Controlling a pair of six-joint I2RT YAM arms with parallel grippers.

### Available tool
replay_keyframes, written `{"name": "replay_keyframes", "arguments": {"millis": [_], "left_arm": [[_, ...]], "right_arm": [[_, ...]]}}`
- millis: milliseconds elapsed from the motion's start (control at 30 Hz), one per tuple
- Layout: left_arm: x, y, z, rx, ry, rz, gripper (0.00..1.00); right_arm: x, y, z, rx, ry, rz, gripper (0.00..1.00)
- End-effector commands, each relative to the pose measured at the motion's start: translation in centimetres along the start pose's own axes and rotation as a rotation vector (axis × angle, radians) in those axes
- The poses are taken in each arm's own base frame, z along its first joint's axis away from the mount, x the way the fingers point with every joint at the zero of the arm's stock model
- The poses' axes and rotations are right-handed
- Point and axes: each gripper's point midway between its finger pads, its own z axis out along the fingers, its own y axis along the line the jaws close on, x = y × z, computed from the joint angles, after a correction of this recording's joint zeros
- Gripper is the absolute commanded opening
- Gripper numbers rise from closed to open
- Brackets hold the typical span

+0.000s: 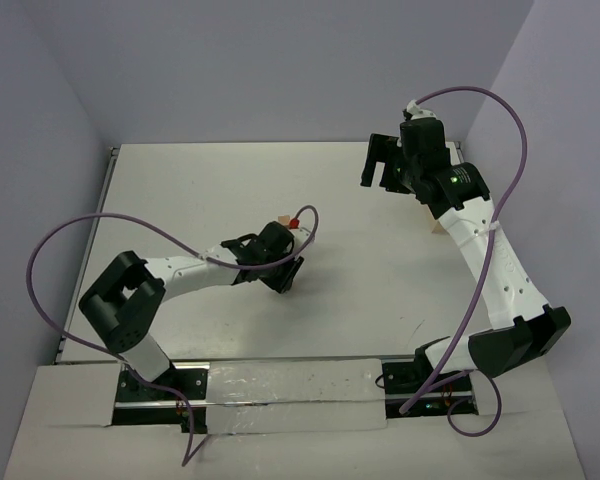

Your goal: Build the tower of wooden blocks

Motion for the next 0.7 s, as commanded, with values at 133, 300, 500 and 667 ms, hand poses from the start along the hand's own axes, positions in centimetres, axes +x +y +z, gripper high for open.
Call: {"name": "replay_keyframes", "arguments": {"millis": [133,300,500,667], "left_arm": [[-6.5,0.4,-9.9,-0.119,-0.268,-0.185,0.00],[-7.5,1.8,-12.6,-0.227,-0.268,-0.337,0.00],[-11.5,1.7,-13.6,-0.260,-0.276,-0.399,0.00],[-13.0,1.9,-12.6,-0.297,-0.256,-0.427,0.00]], "right_arm": [[-1.2,-0.4,-0.9,0.005,-0.055,0.004,1.00],[-1.8,-0.2,-1.0,0.005,-0.063,0.006,1.00],[-1.8,-0.4,-0.2,0.025,-0.054,0.003,1.00],[-1.7,-0.4,0.3,0.035,-0.045,0.004,1.00]]}}
